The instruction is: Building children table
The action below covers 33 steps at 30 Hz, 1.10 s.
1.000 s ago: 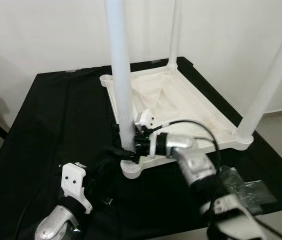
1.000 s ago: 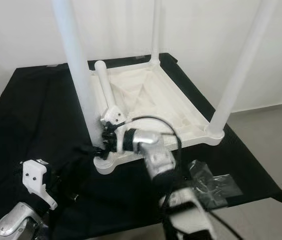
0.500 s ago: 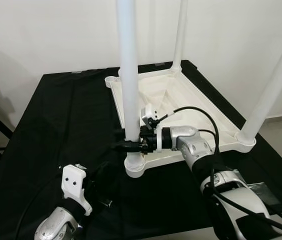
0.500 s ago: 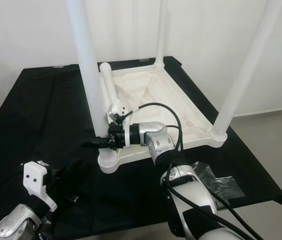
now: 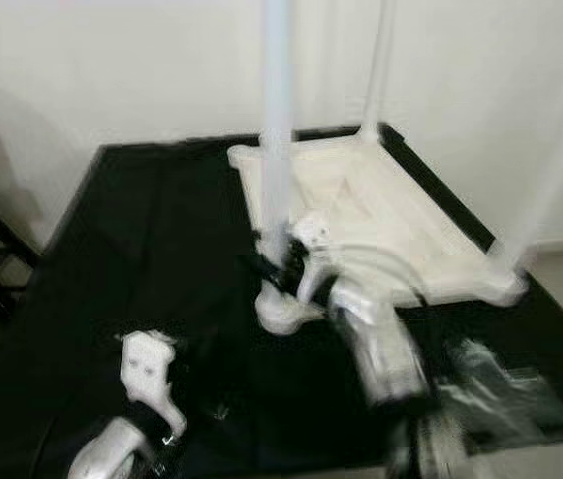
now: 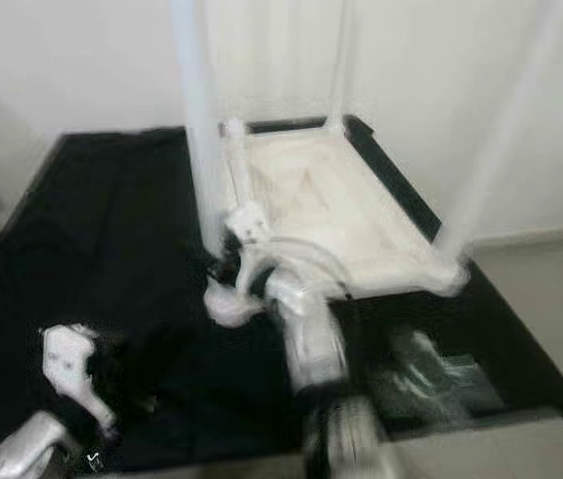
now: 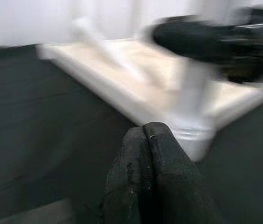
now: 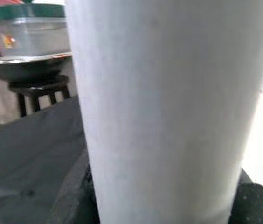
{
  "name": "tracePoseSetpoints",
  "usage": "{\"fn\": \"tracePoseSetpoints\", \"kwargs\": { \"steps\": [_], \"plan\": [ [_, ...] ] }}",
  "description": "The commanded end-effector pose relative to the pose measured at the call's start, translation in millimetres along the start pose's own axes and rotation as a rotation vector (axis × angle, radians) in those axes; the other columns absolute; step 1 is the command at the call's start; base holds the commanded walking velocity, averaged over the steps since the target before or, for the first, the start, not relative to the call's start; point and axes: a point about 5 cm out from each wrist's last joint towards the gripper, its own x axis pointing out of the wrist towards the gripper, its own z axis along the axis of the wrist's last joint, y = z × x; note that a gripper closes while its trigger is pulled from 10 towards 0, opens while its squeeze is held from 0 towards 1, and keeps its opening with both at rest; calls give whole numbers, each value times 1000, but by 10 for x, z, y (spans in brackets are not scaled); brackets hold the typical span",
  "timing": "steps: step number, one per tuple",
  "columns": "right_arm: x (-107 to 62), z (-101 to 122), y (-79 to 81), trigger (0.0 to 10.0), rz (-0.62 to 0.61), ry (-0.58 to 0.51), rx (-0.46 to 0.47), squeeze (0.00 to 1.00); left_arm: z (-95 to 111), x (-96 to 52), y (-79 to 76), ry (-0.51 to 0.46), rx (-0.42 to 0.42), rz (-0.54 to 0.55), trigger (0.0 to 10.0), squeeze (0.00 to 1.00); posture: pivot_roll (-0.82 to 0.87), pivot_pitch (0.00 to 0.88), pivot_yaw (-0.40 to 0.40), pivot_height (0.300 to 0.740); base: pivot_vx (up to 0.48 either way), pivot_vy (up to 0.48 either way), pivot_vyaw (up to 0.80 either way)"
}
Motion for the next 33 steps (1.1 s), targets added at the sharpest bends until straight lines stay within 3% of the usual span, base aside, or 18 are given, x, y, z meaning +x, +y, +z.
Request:
{"fn": "tracePoseSetpoints", "kwargs": {
  "steps": [1, 3, 8, 9, 11, 12, 14, 16, 18, 19, 20, 22, 23, 24, 25, 31, 32, 33],
  "plan": [
    [-24, -288, 65, 0, 73, 133, 22, 0, 7, 12, 13, 3, 0, -10, 10000, 0, 38, 97, 15, 740, 0, 0, 0],
    [21, -274, -103, 0, -7, 123, 15, 0, 4, 8, 12, 6, -1, -14, 10000, 0, 39, 97, 15, 740, 0, 0, 0],
    [28, -290, -38, 0, 10, 148, 5, 0, 13, 2, 28, 3, 3, 2, 10000, 0, 28, 100, 27, 740, 0, 0, 0],
    [33, -286, -28, 10000, 20, 147, 13, 0, 14, 3, 33, 2, 3, 5, 10000, 0, 25, 95, 29, 740, 0, 0, 0],
    [33, -280, -27, 10000, 25, 144, 20, 0, 13, 4, 35, 2, 3, 6, 10000, 0, 26, 95, 29, 740, 0, 0, 0],
    [66, -244, -46, 10000, 53, 129, 39, 1000, 12, 8, 35, 3, 2, 1, 10000, 0, 29, 92, 28, 740, 0, 0, 0],
    [135, -129, -25, 10000, 100, 93, 100, 1000, 12, 12, 35, 5, 2, -2, 10000, 0, 26, 90, 32, 740, 0, 0, 0],
    [266, 177, 55, 10000, 311, -11, 132, 1000, 10, 23, 36, 6, 1, -6, 10000, 0, 25, 85, 35, 740, 0, 0, 0],
    [266, 177, 55, 10000, 311, -11, 132, 1000, 10, 23, 36, 6, 1, -6, 10000, 0, 25, 85, 35, 740, 0, 0, 0],
    [285, 327, 79, 10000, 434, -52, 122, 1000, 10, 28, 38, 6, 1, -6, 10000, 0, 26, 81, 36, 740, 0, 0, 0],
    [296, 446, 63, 10000, 597, -77, 66, 0, 7, 36, 40, 7, 0, -7, 10000, 0, 27, 75, 37, 740, 0, 0, 0],
    [300, 538, 5, 10000, 801, -68, -18, 0, 1, 47, 43, 7, 0, -8, 10000, 0, 31, 69, 35, 740, 0, 0, 0],
    [300, 538, 5, 10000, 801, -68, -18, 0, 1, 47, 43, 7, 0, -8, 10000, 0, 31, 69, 35, 740, 0, 0, 0],
    [314, 504, -39, 10000, 947, -5, -80, 0, -3, 53, 44, 7, 1, -8, 10000, 0, 32, 67, 35, 740, 0, 0, 0],
    [315, 487, -51, 10000, 998, 22, -96, 0, -4, 55, 44, 7, 2, -8, 10000, 0, 32, 67, 35, 740, 0, 0, 0],
    [411, 492, -66, 9647, 1083, 91, -30, 0, -13, 64, 46, 8, 4, -6, 10000, 0, 39, 59, 33, 740, 0, 0, 0],
    [443, 481, -79, 0, 1086, 110, -16, 0, -12, 67, 43, 8, 4, -6, 10000, 0, 39, 59, 29, 740, 0, 0, 0],
    [463, 468, -92, 0, 1086, 124, 7, 0, -11, 68, 37, 6, 3, -5, 10000, 0, 41, 62, 29, 740, 0, 0, 0]
  ]
}}
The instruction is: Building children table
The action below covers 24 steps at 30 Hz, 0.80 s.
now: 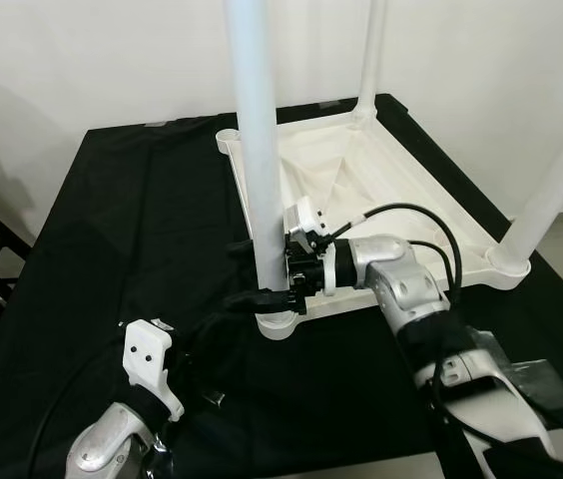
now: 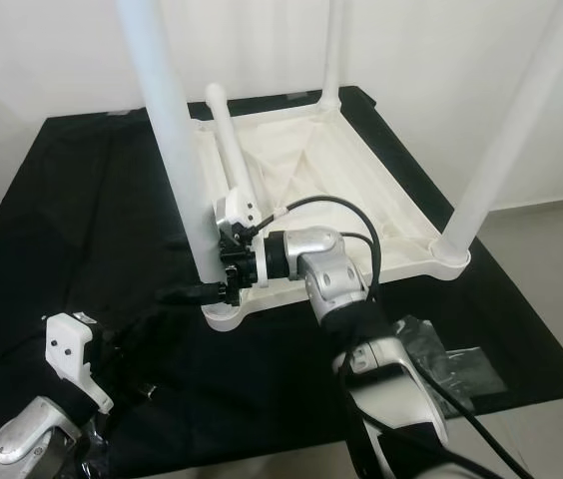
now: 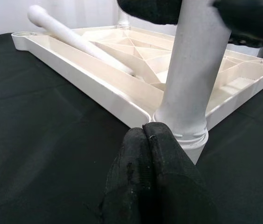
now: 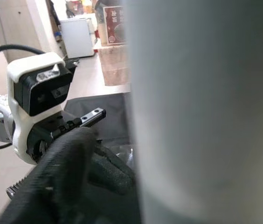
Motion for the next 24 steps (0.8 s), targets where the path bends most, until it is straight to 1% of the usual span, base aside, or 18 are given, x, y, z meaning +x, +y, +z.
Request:
{"fn": "tracePoseSetpoints", "kwargs": {
  "steps": [1, 3, 8, 9, 10, 12, 13, 14, 15, 16, 17, 18, 19, 20, 21, 22, 23, 24],
  "plan": [
    [108, -61, 28, 0, 69, 10, 40, 0, -48, -10, 2, 22, -10, 3, 10000, 0, 41, 62, 29, 740, 0, 0, 0],
    [88, -88, -4, 0, 78, 13, 67, 0, -49, -9, -9, 20, -12, 2, 10000, 0, 48, 57, 29, 740, 0, 0, 0],
    [26, -145, -26, 0, 72, 12, 74, 0, -51, -12, -20, 22, -13, -1, 10000, 0, 50, 60, 30, 740, 0, 0, 0],
    [-39, -172, -27, 0, 51, 10, 70, 0, -48, -14, -26, 21, -14, -2, 10000, 0, 47, 65, 29, 740, 0, 0, 0],
    [-39, -172, -27, 0, 51, 10, 70, 0, -48, -14, -26, 21, -14, -2, 10000, 0, 47, 65, 29, 740, 0, 0, 0],
    [-162, -215, -22, 0, 3, 9, 54, 0, -43, -20, -36, 19, -15, -2, 10000, 0, 45, 68, 29, 740, 0, 0, 0],
    [-162, -215, -22, 0, 3, 9, 54, 0, -43, -20, -36, 19, -15, -2, 10000, 0, 45, 68, 29, 740, 0, 0, 0],
    [-226, -255, -21, 0, -54, 30, 44, 0, -35, -28, -42, 18, -16, -2, 10000, 0, 41, 82, 28, 740, 0, 0, 0],
    [-226, -255, -21, 0, -54, 30, 44, 0, -35, -28, -42, 18, -16, -2, 10000, 0, 41, 82, 28, 740, 0, 0, 0],
    [-261, -358, 3, 0, -173, 61, 73, 0, -30, -39, -50, 18, -18, -3, 10000, 0, 41, 90, 17, 740, 0, 0, 0],
    [-286, -430, 25, 0, -257, 85, 93, 0, -24, -47, -57, 17, -20, -5, 10000, 0, 43, 92, 14, 740, 0, 0, 0],
    [-286, -430, 25, 0, -257, 85, 93, 0, -24, -47, -57, 17, -20, -5, 10000, 0, 43, 92, 14, 740, 0, 0, 0],
    [-246, -567, 9, 0, -637, 67, 115, 0, -14, -60, -58, 16, -20, -5, 10000, 0, 45, 106, 11, 740, 0, 0, 0],
    [-152, -846, 337, 0, -804, 83, 226, 0, 0, -72, -54, 15, -22, -4, 10000, 0, 33, 126, 20, 740, 0, 0, 0],
    [-152, -846, 337, 0, -804, 83, 226, 0, 0, -72, -54, 15, -22, -4, 10000, 0, 33, 126, 20, 740, 0, 0, 0],
    [-119, -1000, 635, 0, -943, 100, 295, 0, 8, -78, -51, 14, -22, -4, 10000, 0, 34, 130, 25, 740, 0, 0, 0],
    [-118, -929, 705, 0, -980, 93, 251, 0, 5, -80, -42, 16, -21, -4, 10000, 0, 15, 117, 34, 740, 0, 0, 0],
    [-149, -863, 637, 0, -959, 102, 205, 0, 1, -77, -40, 17, -26, -6, 10000, 0, 18, 112, 38, 740, 0, 0, 0]
  ]
}}
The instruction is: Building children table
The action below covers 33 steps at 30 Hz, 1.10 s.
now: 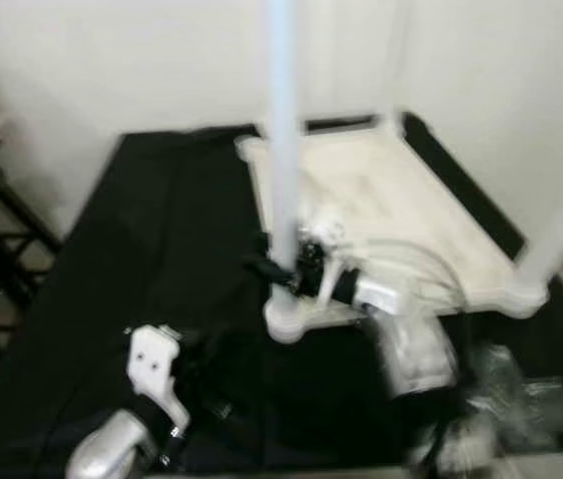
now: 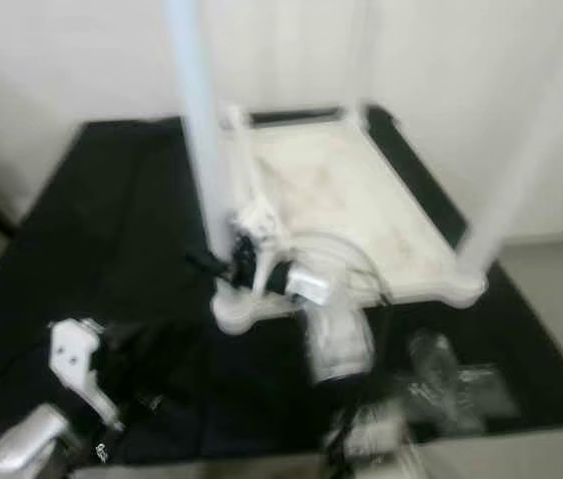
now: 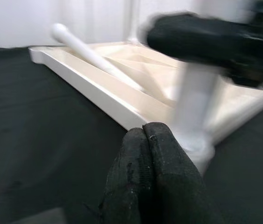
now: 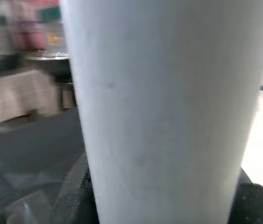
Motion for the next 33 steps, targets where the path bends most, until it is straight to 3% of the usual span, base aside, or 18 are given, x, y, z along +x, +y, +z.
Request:
{"fn": "tracePoseSetpoints", "kwargs": {
  "steps": [1, 4, 7, 8, 9, 10, 11, 12, 17, 18, 19, 20, 21, 22, 28, 30, 31, 33],
  "plan": [
    [-114, -387, -46, 0, -61, 207, 57, 0, -1, -9, 27, 9, -8, -1, 10000, 0, 18, 112, 38, 740, 0, 0, 0],
    [-9, -320, -228, 0, -91, 193, 18, 0, -13, 2, 17, 17, -7, -17, 10000, 0, 36, 114, 29, 740, 0, 0, 0],
    [-3, -342, -173, 0, -85, 203, 26, 0, -12, -2, 22, 17, -6, -11, 10000, 0, 32, 106, 39, 740, 0, 0, 0],
    [0, -354, -130, 10000, -82, 215, 29, 0, -11, -4, 25, 15, -6, -5, 10000, 0, 35, 111, 39, 740, 0, 0, 0],
    [-1, -334, -86, 10000, -85, 214, 33, 0, -9, -6, 27, 14, -6, -1, 10000, 0, 35, 111, 39, 740, 0, 0, 0],
    [-1, -274, -40, 10000, -86, 207, 37, 682, -6, -3, 28, 14, -6, 1, 10000, 0, 34, 106, 37, 740, 0, 0, 0],
    [-6, -228, -13, 10000, -91, 200, 39, 682, -5, -1, 27, 15, -5, 0, 10000, 0, 34, 106, 37, 740, 0, 0, 0],
    [49, -118, -2, 10000, -57, 151, 66, 1000, -4, 2, 30, 15, -7, -2, 10000, 0, 30, 103, 38, 740, 0, 0, 0],
    [222, 124, -9, 10000, 91, 16, 110, 1000, -4, 13, 36, 14, -10, -5, 10000, 0, 29, 101, 39, 740, 0, 0, 0],
    [266, 221, 12, 10000, 192, -37, 116, 1000, -5, 19, 36, 14, -10, -6, 10000, 0, 31, 98, 38, 740, 0, 0, 0],
    [286, 342, 32, 10000, 335, -100, 64, 478, -7, 25, 34, 13, -10, -5, 10000, 0, 32, 95, 37, 740, 0, 0, 0],
    [286, 342, 32, 10000, 335, -100, 64, 478, -7, 25, 34, 13, -10, -5, 10000, 0, 32, 95, 37, 740, 0, 0, 0],
    [290, 409, 32, 10000, 445, -123, 19, 478, -8, 31, 33, 12, -9, -4, 10000, 0, 33, 95, 37, 740, 0, 0, 0],
    [320, 419, -69, 10000, 606, -73, -97, 0, -9, 39, 28, 9, -8, -3, 10000, 0, 36, 93, 34, 740, 0, 0, 0],
    [416, 390, -274, 10000, 695, 46, -175, 0, -16, 48, 21, 9, -8, -3, 10000, 0, 43, 86, 31, 740, 0, 0, 0],
    [502, 442, -340, 10000, 681, 41, -144, 0, -20, 53, 18, 11, -7, -4, 10000, 0, 46, 87, 29, 740, 0, 0, 0],
    [544, 464, -360, 2392, 681, 37, -127, 0, -21, 54, 18, 11, -6, -4, 10000, 0, 46, 87, 29, 740, 0, 0, 0],
    [569, 470, -369, 2392, 689, 38, -105, 0, -22, 55, 15, 12, -5, -4, 10000, 0, 50, 84, 28, 740, 0, 0, 0]
  ]
}}
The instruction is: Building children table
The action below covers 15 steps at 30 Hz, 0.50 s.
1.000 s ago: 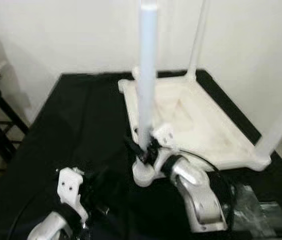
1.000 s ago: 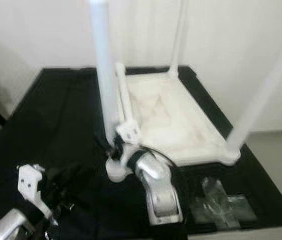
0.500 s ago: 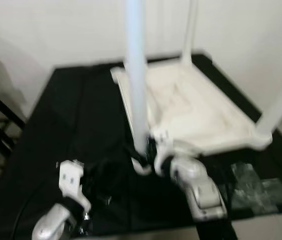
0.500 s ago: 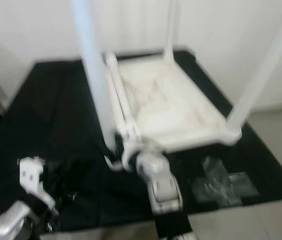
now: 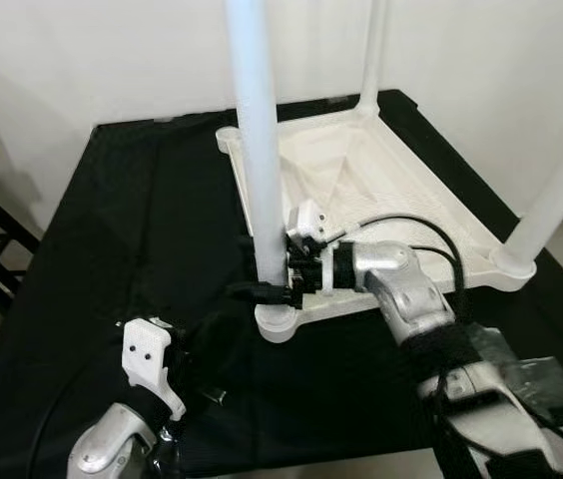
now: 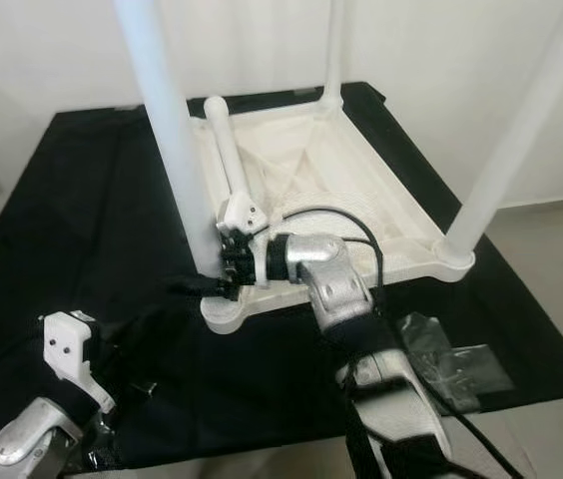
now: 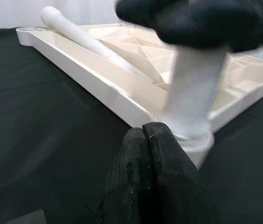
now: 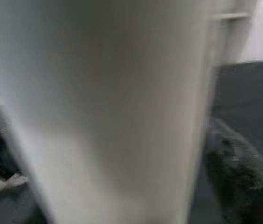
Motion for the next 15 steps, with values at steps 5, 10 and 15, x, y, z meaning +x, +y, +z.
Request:
{"fn": "tracePoseSetpoints", "kwargs": {
  "steps": [5, 10, 15],
  "plan": [
    [46, -121, -8, 0, 72, 12, 43, 0, -47, -21, 4, 20, 2, 10, 10000, 0, 56, 81, 25, 740, 0, 0, 0],
    [10, -251, 24, 0, 128, 48, 76, 0, -50, -23, -4, 20, 1, 9, 10000, 0, 46, 79, 25, 740, 0, 0, 0],
    [-80, -397, 41, 0, 63, 88, 41, 0, -49, -28, -16, 18, -2, 7, 10000, 0, 37, 85, 16, 740, 0, 0, 0]
  ]
}}
